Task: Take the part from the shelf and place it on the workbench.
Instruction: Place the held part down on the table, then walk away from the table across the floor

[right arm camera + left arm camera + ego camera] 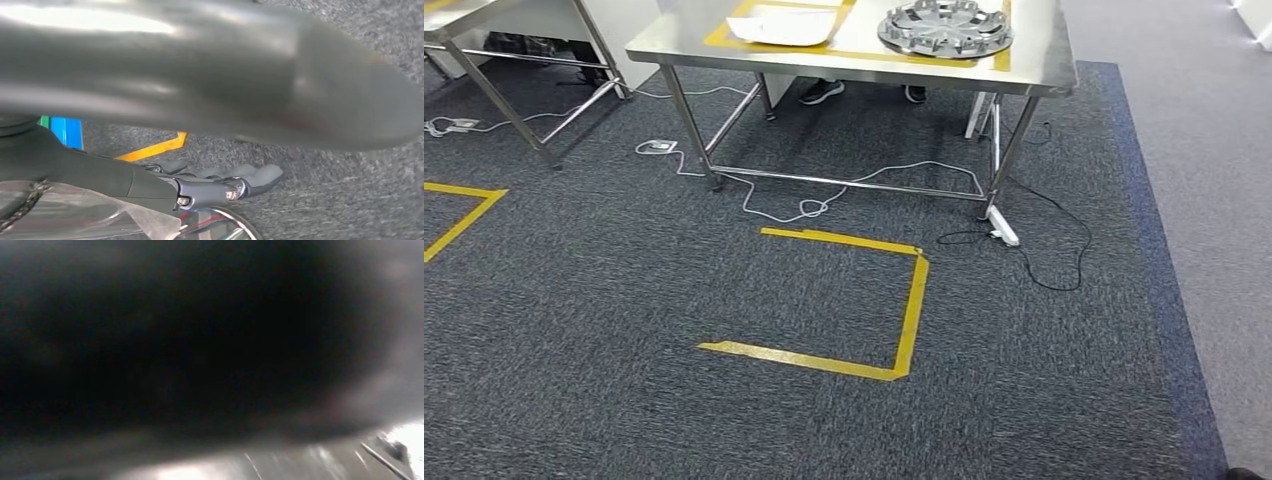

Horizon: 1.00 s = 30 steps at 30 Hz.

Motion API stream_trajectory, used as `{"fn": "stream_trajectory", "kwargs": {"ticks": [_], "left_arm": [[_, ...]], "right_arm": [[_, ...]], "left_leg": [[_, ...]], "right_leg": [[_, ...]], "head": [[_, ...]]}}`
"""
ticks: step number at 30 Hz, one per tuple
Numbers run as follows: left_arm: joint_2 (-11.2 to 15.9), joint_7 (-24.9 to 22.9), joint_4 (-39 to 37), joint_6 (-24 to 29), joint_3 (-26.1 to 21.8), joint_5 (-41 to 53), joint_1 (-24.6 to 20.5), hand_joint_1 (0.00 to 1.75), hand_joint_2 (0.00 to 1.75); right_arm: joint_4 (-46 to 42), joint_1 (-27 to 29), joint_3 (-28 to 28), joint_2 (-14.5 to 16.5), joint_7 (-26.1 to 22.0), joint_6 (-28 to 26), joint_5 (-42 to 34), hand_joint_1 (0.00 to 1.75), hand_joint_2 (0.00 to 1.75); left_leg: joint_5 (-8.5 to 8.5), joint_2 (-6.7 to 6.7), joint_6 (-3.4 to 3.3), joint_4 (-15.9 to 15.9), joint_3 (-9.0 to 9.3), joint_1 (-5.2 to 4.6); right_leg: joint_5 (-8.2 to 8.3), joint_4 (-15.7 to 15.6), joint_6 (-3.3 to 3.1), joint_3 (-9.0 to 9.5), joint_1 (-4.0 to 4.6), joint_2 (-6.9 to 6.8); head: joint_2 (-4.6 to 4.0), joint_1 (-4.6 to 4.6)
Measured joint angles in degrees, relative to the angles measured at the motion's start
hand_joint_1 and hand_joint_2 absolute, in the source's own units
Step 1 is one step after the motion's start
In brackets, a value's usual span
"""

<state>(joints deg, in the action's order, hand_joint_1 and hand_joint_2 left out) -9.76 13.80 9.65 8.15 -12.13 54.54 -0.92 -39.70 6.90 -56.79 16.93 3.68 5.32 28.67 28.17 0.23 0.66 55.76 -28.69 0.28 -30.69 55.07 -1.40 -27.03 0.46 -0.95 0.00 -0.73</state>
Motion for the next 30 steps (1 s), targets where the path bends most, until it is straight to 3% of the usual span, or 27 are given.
{"fn": "stream_trajectory", "kwargs": {"ticks": [1,9,30], "left_arm": [[-0.2,0.0,0.0,-0.1,0.1,-0.1,-0.1,0.00,0.00],[-0.8,0.3,0.0,-0.5,0.3,-0.9,-0.3,0.00,0.00],[-0.8,0.1,0.1,0.1,2.3,-1.8,-0.3,0.00,0.00]], "right_arm": [[0.5,-0.3,-0.4,-0.1,-0.2,-0.2,0.0,0.00,0.00],[3.3,-2.0,-2.1,-0.5,-2.7,-1.5,1.3,0.00,0.00],[6.4,-3.7,-4.4,-1.0,-5.5,-1.9,2.3,0.00,0.00]], "left_leg": [[-0.07,0.01,-0.14,0.0,-0.07,-0.13],[-0.54,0.07,-1.01,0.2,-0.77,-0.70],[-0.85,0.07,-0.89,0.2,-0.89,-0.48]], "right_leg": [[0.20,0.0,0.03,-0.08,-0.07,0.02],[0.93,-0.1,2.03,-0.83,-0.68,0.05],[1.04,0.1,2.21,-1.05,-0.49,0.04]], "head": [[0.00,-0.01],[0.00,-0.04],[0.00,-0.06]]}}
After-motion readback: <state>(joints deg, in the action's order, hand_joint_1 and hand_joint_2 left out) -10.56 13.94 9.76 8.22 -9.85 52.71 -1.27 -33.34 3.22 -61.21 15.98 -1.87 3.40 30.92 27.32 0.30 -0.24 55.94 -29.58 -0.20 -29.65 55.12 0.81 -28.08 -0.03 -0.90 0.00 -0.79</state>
